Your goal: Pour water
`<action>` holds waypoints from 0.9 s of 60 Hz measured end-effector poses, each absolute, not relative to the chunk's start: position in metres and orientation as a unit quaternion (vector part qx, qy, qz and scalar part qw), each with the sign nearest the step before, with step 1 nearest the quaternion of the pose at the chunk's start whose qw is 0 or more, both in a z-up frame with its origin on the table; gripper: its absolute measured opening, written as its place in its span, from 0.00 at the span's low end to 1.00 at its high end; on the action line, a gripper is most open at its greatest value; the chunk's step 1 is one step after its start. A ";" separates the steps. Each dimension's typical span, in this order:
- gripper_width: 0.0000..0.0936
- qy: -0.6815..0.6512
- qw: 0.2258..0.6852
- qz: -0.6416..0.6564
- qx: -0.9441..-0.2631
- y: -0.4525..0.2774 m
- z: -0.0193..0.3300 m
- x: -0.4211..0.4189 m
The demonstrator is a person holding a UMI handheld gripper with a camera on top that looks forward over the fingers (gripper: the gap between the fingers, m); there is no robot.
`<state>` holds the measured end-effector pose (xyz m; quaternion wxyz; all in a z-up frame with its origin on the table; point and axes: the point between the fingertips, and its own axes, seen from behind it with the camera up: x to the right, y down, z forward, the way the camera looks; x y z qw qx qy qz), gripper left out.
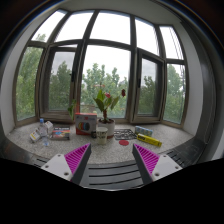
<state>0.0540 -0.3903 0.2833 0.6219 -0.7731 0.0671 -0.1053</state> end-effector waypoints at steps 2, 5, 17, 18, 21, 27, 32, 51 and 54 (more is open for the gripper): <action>0.91 0.068 0.619 -0.105 -0.775 -0.390 0.281 0.054; 0.91 0.069 0.614 -0.107 -0.779 -0.387 0.275 0.054; 0.91 0.055 0.597 -0.111 -0.792 -0.367 0.221 0.027; 0.91 0.053 0.595 -0.111 -0.794 -0.365 0.214 0.024; 0.91 0.049 0.586 -0.110 -0.801 -0.360 0.192 0.010; 0.91 0.040 0.562 -0.098 -0.820 -0.345 0.146 -0.031; 0.91 0.032 0.548 -0.079 -0.832 -0.323 0.112 -0.080; 0.91 -0.024 0.554 0.012 -0.832 -0.176 0.068 -0.301; 0.91 -0.034 0.564 0.024 -0.824 -0.146 0.072 -0.330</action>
